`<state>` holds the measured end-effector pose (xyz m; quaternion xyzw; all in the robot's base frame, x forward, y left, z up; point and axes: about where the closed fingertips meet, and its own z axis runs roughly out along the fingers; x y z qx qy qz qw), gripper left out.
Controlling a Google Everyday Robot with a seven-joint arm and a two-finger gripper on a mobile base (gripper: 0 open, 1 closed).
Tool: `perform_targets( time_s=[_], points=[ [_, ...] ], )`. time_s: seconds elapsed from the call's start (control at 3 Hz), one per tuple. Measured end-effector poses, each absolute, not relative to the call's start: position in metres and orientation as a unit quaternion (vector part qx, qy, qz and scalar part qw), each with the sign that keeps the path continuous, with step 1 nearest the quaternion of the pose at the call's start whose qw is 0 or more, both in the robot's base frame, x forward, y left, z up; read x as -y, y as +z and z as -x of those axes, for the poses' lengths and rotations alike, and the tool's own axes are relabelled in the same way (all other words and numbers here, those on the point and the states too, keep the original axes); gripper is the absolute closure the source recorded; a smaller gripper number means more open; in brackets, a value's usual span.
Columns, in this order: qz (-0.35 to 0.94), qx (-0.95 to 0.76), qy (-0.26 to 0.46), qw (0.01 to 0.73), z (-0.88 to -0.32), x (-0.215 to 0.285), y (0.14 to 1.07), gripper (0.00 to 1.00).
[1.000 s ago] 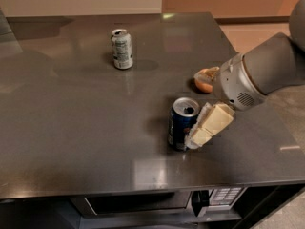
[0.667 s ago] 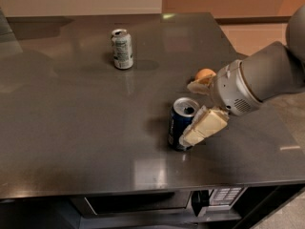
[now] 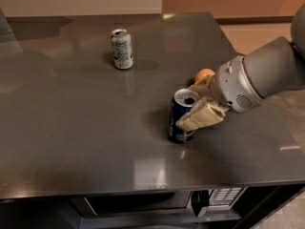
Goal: Knock pepsi can over
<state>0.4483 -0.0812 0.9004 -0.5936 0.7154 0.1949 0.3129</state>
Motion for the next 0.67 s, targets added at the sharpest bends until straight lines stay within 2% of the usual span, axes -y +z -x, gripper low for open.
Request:
perform_targets(
  time_s=[0.33, 0.67],
  points=[
    [0.592, -0.728, 0.186, 0.292, -0.455, 0.09, 0.918, 0.88],
    [0.599, -0.76, 0.144, 0.21, -0.464, 0.106, 0.931, 1.0]
  ],
)
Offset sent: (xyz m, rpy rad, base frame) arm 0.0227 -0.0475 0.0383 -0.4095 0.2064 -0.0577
